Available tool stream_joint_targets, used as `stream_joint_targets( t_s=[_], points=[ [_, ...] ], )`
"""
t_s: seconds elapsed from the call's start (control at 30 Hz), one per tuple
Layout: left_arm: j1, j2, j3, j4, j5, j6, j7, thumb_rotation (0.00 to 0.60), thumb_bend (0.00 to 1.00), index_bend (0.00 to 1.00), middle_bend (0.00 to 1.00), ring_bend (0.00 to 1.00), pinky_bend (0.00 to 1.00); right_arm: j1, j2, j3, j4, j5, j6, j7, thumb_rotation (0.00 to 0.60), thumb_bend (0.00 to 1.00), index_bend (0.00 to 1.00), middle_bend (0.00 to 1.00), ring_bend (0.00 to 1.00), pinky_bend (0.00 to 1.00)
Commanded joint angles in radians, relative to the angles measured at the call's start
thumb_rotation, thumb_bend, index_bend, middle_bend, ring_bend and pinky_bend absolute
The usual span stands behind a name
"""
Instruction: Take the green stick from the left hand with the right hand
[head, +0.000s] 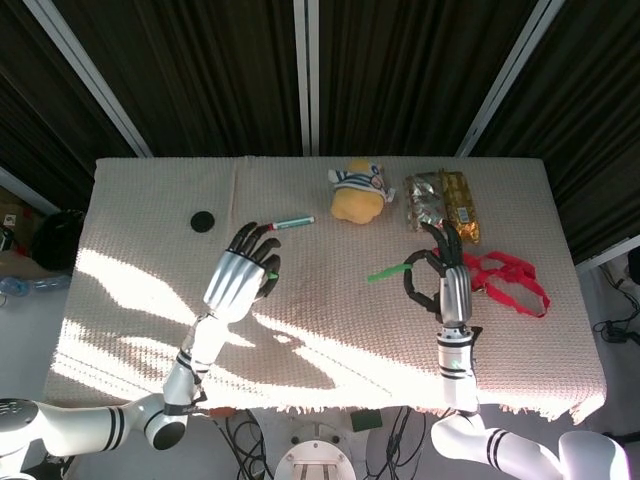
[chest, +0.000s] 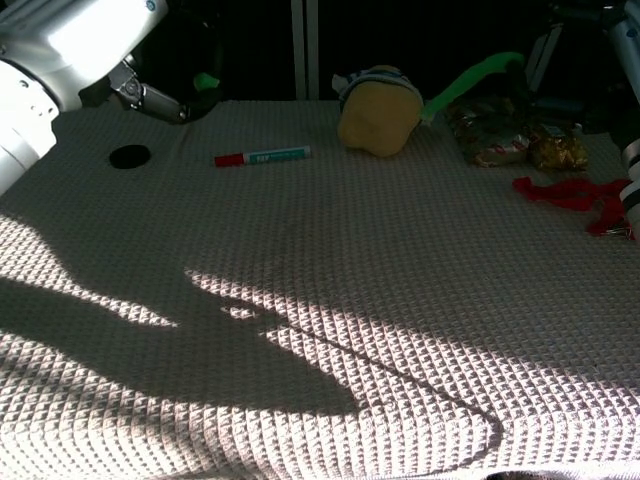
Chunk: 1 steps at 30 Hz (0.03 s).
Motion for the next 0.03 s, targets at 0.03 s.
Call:
stream_joint_targets(
  t_s=[0.03],
  points=[
    [0.016,0.01,0.006,-0.004,0.004,0.006,-0.011,0.6,0.36,0.6,0.35,0.2,0.17,-0.017,0.018,-0.001,-0.019,0.008,0.007,0.012,0.6,0.48,0.58,0.13,0.0,0.0]
  ],
)
